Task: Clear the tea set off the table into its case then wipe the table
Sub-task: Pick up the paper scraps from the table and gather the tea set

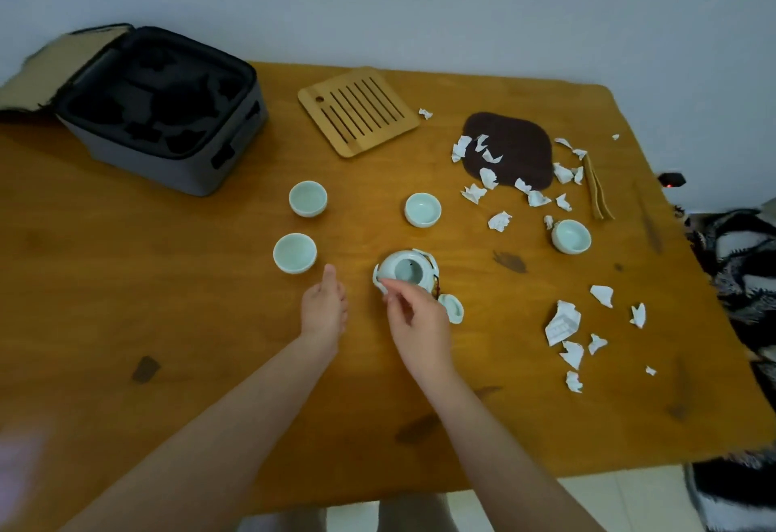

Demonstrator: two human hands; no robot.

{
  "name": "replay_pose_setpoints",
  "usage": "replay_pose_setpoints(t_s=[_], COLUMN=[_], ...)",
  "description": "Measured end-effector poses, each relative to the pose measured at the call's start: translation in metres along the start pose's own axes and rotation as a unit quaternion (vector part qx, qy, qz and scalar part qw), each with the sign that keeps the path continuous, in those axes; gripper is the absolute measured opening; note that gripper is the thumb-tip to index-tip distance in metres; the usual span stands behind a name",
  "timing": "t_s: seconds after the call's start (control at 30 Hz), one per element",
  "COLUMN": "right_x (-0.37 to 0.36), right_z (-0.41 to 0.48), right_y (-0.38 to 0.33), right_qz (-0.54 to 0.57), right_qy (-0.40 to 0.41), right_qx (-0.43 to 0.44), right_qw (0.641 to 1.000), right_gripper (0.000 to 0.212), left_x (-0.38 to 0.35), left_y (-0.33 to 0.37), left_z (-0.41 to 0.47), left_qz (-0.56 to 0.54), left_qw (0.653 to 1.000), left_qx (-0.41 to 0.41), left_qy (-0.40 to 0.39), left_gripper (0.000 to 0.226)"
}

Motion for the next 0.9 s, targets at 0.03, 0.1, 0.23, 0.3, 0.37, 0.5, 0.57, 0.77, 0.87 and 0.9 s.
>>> replay_pose_setpoints(t_s=[0.03, 0.1, 0.23, 0.3, 0.37, 0.5, 0.57, 0.77, 0.87, 0.9], right_x=[0.007, 0.02, 0.044, 0.054, 0.065, 0.085, 0.091, 0.091, 0.086, 0.085], right_z=[0.0, -0.001, -0.006, -0.007, -0.008, -0.011, -0.013, -0.025, -0.037, -0.04], right_y=[0.006, 0.016, 0.032, 0.041, 0.051, 0.067, 0.071, 0.07, 0.066, 0.066], right_qz=[0.004, 0.006, -0.012, -0.036, -0.056, -0.087, -0.094, -0.089, -0.093, -0.096], right_qy=[-0.002, -0.013, -0.043, -0.061, -0.068, -0.081, -0.084, -0.096, -0.116, -0.12], right_qx=[0.0, 0.009, 0.056, 0.072, 0.087, 0.09, 0.09, 0.095, 0.099, 0.101], right_qw=[1.0, 1.0, 0.997, 0.995, 0.992, 0.989, 0.988, 0.987, 0.984, 0.983], right_gripper=[0.026, 0.025, 0.026, 0.027, 0.027, 0.028, 0.028, 0.028, 0.032, 0.033], left_x=[-0.005, -0.017, -0.038, -0.047, -0.056, -0.076, -0.079, -0.024, 0.022, 0.032], left_y=[0.001, 0.002, 0.0, 0.0, 0.001, 0.002, -0.002, 0.002, 0.005, 0.005], left_z=[-0.004, -0.015, -0.032, -0.037, -0.045, -0.066, -0.073, -0.066, -0.049, -0.043], left_qz=[0.003, 0.01, 0.008, 0.024, 0.049, 0.104, 0.113, 0.352, 0.417, 0.425], left_qw=[1.0, 0.999, 0.992, 0.988, 0.982, 0.971, 0.968, 0.893, 0.866, 0.862], left_qx=[-0.012, -0.04, -0.092, -0.113, -0.141, -0.186, -0.187, -0.178, -0.113, -0.099], left_qy=[0.009, 0.032, 0.083, 0.104, 0.115, 0.111, 0.12, 0.217, 0.253, 0.258], left_gripper=[0.048, 0.048, 0.047, 0.049, 0.05, 0.05, 0.05, 0.03, 0.032, 0.035])
Point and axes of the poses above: each hand's wrist, its own z-axis towards the middle knuckle, its own x-axis out of the back of the hand, y = z × x, the point moved 10 cm from there along z, towards the middle knuckle, and after that the axes turned 1 degree about -x, right-handed, at the moved point
